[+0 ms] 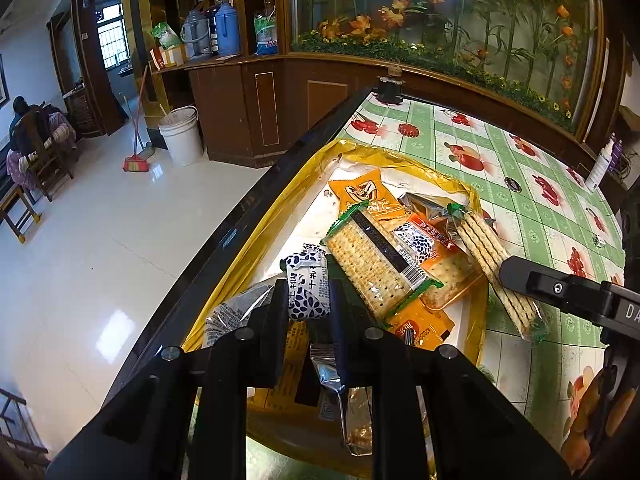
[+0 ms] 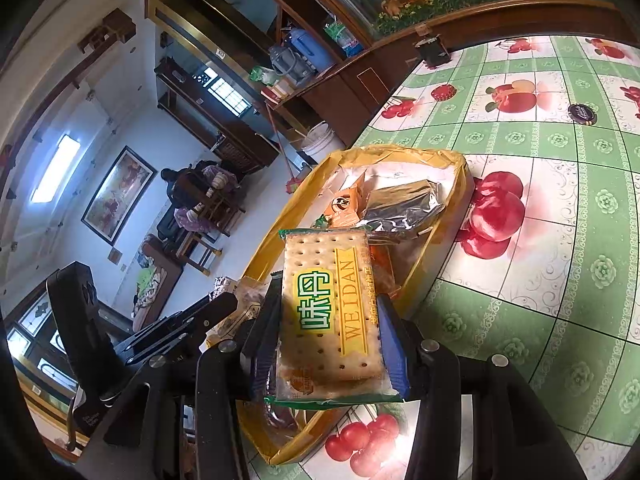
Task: Organize snacks
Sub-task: 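Carry the box and WEIDAN cracker pack into the tray and release both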
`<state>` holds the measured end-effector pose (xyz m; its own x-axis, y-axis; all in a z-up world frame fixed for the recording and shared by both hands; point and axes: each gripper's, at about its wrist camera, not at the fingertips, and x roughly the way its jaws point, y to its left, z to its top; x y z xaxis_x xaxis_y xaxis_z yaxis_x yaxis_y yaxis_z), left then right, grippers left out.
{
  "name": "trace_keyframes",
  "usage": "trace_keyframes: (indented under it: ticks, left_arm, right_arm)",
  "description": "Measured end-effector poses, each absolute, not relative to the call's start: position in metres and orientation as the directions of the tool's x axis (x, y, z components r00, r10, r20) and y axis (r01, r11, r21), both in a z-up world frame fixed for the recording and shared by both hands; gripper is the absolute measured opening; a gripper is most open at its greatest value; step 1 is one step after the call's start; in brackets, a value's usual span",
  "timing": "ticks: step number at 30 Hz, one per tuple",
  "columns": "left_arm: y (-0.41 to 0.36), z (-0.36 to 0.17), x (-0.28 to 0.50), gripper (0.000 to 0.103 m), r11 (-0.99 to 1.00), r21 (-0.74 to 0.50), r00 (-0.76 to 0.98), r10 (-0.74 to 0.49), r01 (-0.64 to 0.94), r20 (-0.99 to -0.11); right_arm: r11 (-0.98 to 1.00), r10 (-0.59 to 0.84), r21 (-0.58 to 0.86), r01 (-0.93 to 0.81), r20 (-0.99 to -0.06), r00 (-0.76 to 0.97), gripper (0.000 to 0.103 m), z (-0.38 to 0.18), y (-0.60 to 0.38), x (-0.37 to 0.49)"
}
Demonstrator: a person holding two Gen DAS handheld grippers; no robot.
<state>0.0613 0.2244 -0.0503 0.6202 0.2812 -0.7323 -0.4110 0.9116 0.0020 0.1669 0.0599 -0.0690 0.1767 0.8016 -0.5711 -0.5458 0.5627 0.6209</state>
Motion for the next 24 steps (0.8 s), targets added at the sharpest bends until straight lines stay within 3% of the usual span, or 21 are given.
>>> trace_keyframes:
  ticks: [24]
  left_arm:
    - [0.231,-0.073,0.087,0.017,0.915,-0.038,0.578,0.221,-0.401,-0.786]
  right_arm:
    - [0.627,0.745,0.513,-0.586,-0.614,0.26,0.048,-0.07,0.11,0.192]
